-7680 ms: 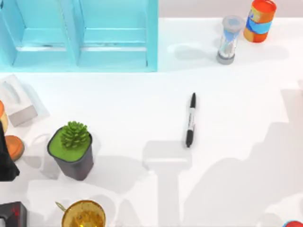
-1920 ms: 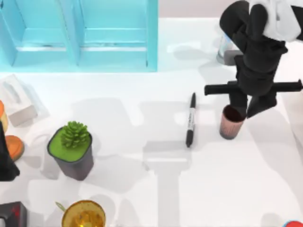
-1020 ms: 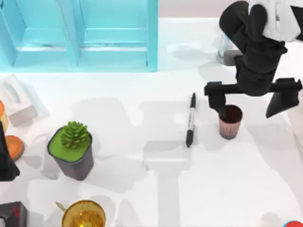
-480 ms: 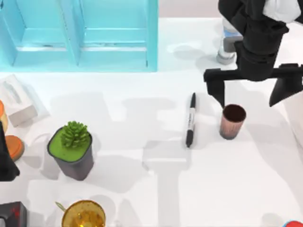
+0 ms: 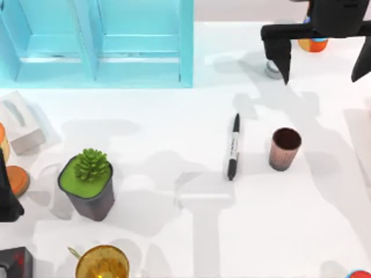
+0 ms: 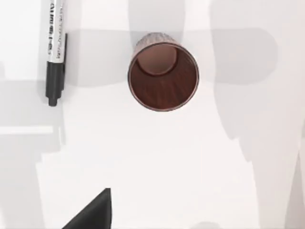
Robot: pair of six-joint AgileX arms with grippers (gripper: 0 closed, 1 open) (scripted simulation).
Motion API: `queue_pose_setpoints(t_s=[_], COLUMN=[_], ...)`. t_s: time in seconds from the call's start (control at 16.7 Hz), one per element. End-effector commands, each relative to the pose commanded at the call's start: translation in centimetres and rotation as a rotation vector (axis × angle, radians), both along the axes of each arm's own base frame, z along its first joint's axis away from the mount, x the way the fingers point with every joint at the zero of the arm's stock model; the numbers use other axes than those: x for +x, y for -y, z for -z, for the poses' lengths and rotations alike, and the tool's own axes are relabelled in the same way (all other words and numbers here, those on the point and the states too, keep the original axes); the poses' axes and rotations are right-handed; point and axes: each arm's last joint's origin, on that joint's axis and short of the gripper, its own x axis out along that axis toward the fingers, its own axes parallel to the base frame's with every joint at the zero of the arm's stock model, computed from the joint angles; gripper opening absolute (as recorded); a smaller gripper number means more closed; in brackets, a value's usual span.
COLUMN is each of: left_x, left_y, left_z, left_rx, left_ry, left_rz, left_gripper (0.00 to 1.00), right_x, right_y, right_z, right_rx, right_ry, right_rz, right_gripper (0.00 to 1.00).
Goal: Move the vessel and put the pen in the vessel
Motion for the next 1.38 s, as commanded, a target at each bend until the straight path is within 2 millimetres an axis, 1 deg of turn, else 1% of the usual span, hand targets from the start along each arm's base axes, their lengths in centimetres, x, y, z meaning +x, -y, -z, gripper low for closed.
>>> queue_pose_setpoints(t_s=[0.12,0.18,0.42,0.54,0.66,0.78,0.84,0.96,1.02,1.14,1.26,1.38], left_x=[0.0,0.0,0.0,0.0,0.0,0.0,0.0,0.0,0.0,0.0,0.0,0.0], left_y=[0.0,0.0,0.0,0.0,0.0,0.0,0.0,0.0,0.0,0.0,0.0,0.0], left_z=[0.0,0.0,0.0,0.0,0.0,0.0,0.0,0.0,0.0,0.0,0.0,0.0], left_rx=[0.000,0.000,0.000,0.000,0.000,0.000,0.000,0.000,0.000,0.000,0.000,0.000], left_ry=[0.000,0.000,0.000,0.000,0.000,0.000,0.000,0.000,0.000,0.000,0.000,0.000], left_rz=[0.000,0.000,0.000,0.000,0.000,0.000,0.000,0.000,0.000,0.000,0.000,0.000], left_gripper=[1.00,1.00,1.00,1.00,1.00,1.00,1.00,1.00,1.00,1.00,1.00,1.00], right_x=[-0.4,-0.4,-0.6,-0.3,0.4,1.3,2.0,3.1,3.3,3.1,2.9,2.9], right_y=[0.2,0.3,0.1,0.0,-1.2,-3.4,-4.7,-7.5,-8.9,-11.2,-12.5,-12.8], right_z=[-1.0,-1.2,-1.3,-1.1,-0.3,1.4,2.8,7.0,8.8,11.4,12.8,13.2], right_rx=[0.000,0.000,0.001,-0.010,-0.026,-0.038,-0.050,-0.089,-0.109,-0.127,-0.131,-0.131], right_ry=[0.001,0.002,0.005,0.013,0.019,0.020,0.016,-0.013,-0.022,-0.023,-0.020,-0.019], right_rz=[0.001,0.001,-0.003,0.007,0.024,0.046,0.062,0.093,0.101,0.116,0.145,0.154], right_gripper=[1.00,1.00,1.00,1.00,1.00,1.00,1.00,1.00,1.00,1.00,1.00,1.00])
